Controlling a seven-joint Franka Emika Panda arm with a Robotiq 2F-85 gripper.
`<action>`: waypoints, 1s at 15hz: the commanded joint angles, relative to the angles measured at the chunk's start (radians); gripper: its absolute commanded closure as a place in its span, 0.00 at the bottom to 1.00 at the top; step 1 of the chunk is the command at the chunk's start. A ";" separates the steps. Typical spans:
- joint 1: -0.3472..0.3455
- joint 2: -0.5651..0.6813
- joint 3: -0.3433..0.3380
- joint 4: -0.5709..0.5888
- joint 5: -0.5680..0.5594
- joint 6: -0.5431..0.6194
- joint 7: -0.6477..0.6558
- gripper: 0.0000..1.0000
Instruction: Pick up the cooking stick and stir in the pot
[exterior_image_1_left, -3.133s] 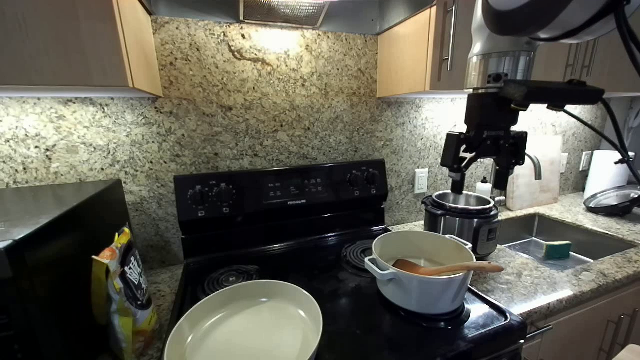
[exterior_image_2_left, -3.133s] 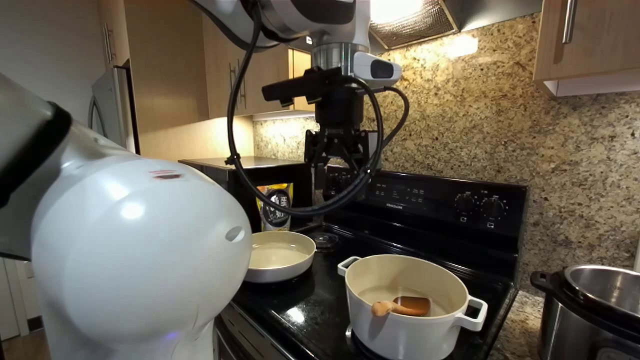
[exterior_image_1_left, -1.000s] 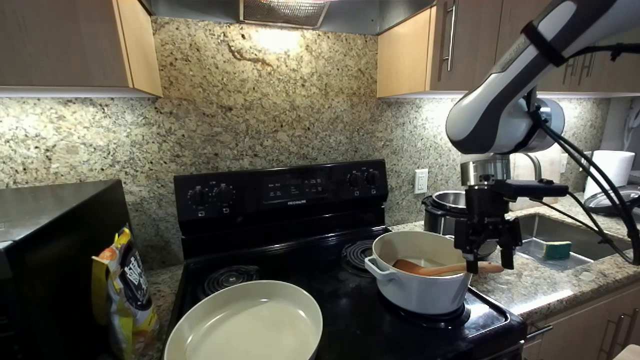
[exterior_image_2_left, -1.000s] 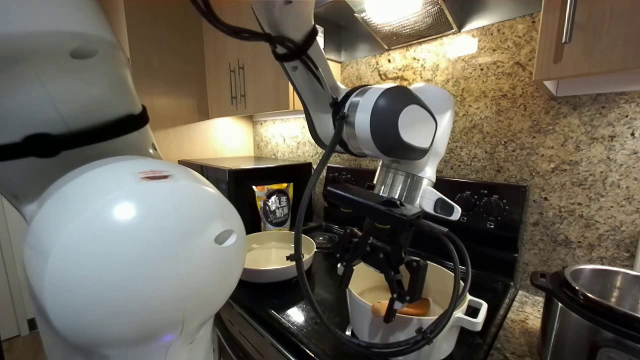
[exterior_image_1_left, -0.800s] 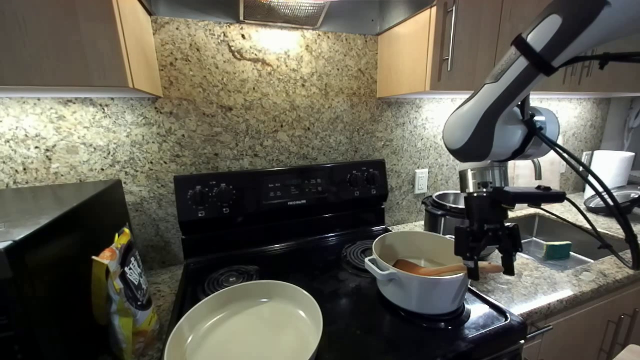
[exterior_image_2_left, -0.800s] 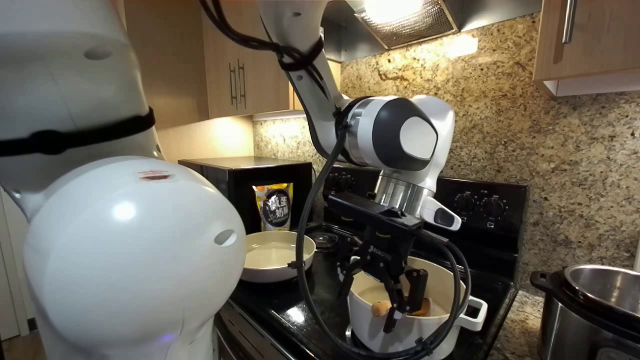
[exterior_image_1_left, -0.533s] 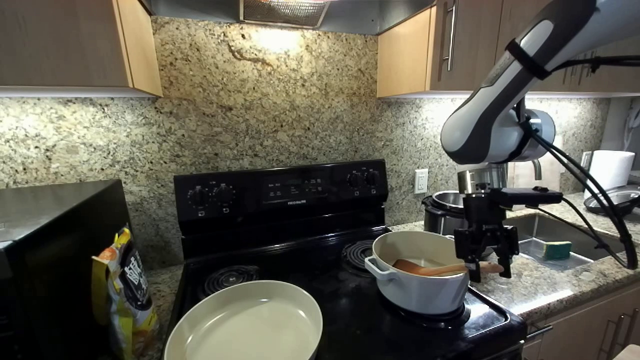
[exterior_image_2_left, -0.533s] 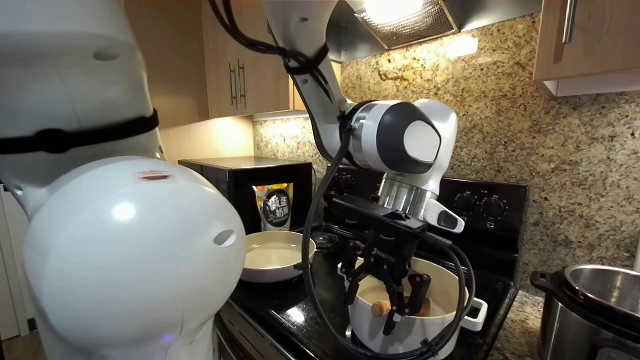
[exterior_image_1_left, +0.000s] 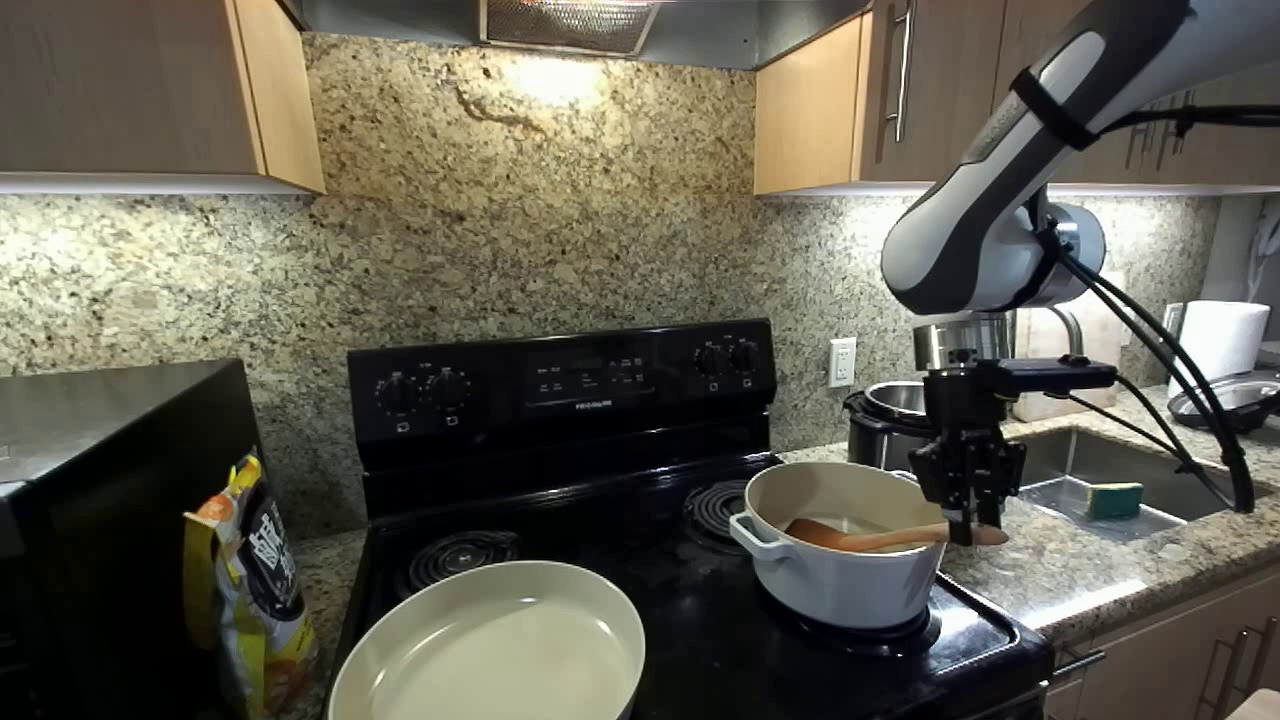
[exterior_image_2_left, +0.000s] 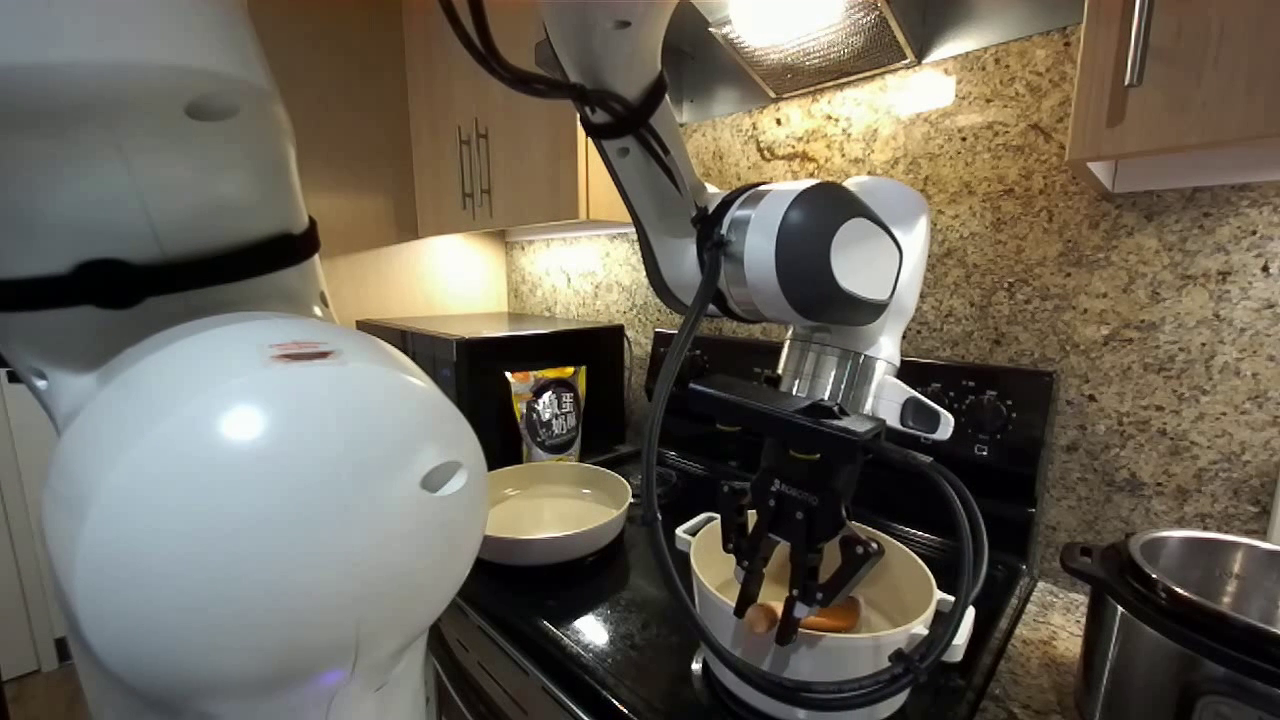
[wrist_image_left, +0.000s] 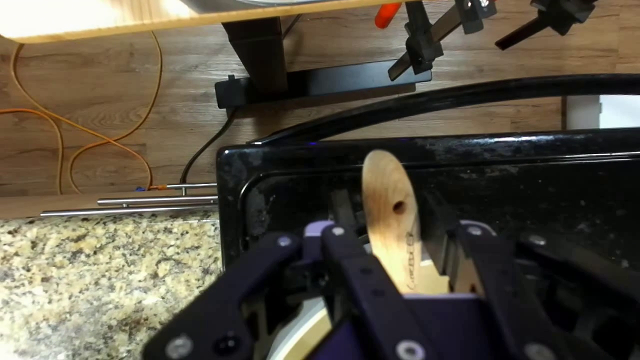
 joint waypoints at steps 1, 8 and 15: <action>-0.009 0.022 0.007 0.006 -0.014 0.011 -0.036 0.90; -0.010 -0.024 0.014 0.003 -0.024 -0.037 -0.053 0.90; -0.007 -0.038 0.055 0.071 -0.116 -0.273 0.018 0.91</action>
